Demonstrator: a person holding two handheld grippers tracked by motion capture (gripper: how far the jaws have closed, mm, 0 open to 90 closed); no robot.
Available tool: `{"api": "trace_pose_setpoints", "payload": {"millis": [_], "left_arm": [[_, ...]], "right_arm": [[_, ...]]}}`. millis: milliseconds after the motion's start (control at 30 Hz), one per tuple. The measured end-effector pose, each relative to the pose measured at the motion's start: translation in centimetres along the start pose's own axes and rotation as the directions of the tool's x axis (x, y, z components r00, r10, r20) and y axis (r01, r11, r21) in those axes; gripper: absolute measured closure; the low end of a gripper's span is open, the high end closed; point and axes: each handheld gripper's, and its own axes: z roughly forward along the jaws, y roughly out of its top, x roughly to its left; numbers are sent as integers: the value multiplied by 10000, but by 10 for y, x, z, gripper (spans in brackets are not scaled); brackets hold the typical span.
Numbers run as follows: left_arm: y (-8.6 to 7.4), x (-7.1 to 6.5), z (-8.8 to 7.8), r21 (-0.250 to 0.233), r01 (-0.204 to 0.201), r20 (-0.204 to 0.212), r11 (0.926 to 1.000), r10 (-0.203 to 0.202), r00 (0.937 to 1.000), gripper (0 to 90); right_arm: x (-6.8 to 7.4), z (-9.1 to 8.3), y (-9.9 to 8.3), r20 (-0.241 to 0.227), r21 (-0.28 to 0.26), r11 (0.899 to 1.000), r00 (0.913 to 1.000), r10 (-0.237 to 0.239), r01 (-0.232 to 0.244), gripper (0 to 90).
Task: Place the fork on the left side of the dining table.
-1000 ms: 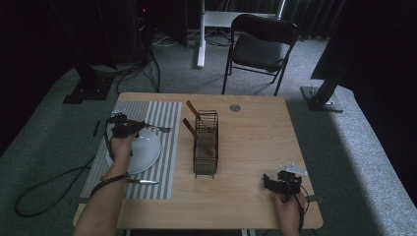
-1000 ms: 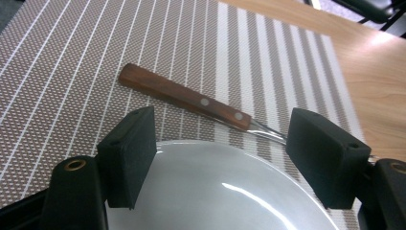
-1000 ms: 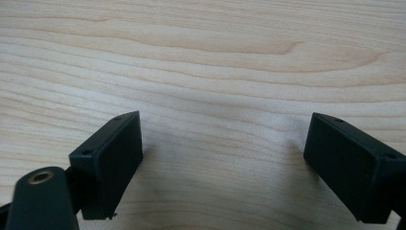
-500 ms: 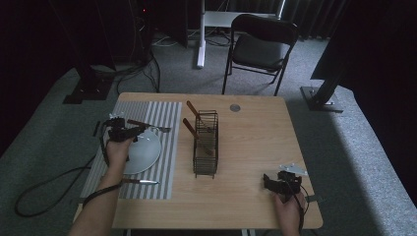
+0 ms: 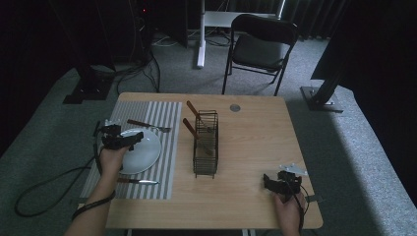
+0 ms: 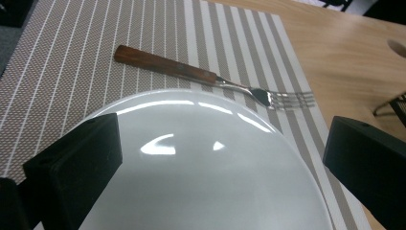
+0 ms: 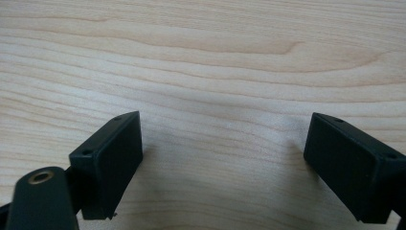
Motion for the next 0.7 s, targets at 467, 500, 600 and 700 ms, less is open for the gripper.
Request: {"api": "trace_pose_setpoints", "payload": {"millis": [467,500,600,700], "left_arm": [[-24,-8,-28,-72,-536,125,9985,537,9985,0],[-25,-8,-29,-53,-622,169,9980,623,9979,0],[-30,-9,-34,-119,-645,271,9978,648,9975,0],[-36,-11,-38,-90,-722,371,9974,724,9967,0]], "right_arm": [[0,0,0,2,4,10000,10000,5,-5,128],[0,0,0,2,2,10000,10000,4,-4,128],[0,0,0,2,4,10000,10000,-1,1,128],[0,0,0,2,4,10000,10000,1,-1,128]]}}
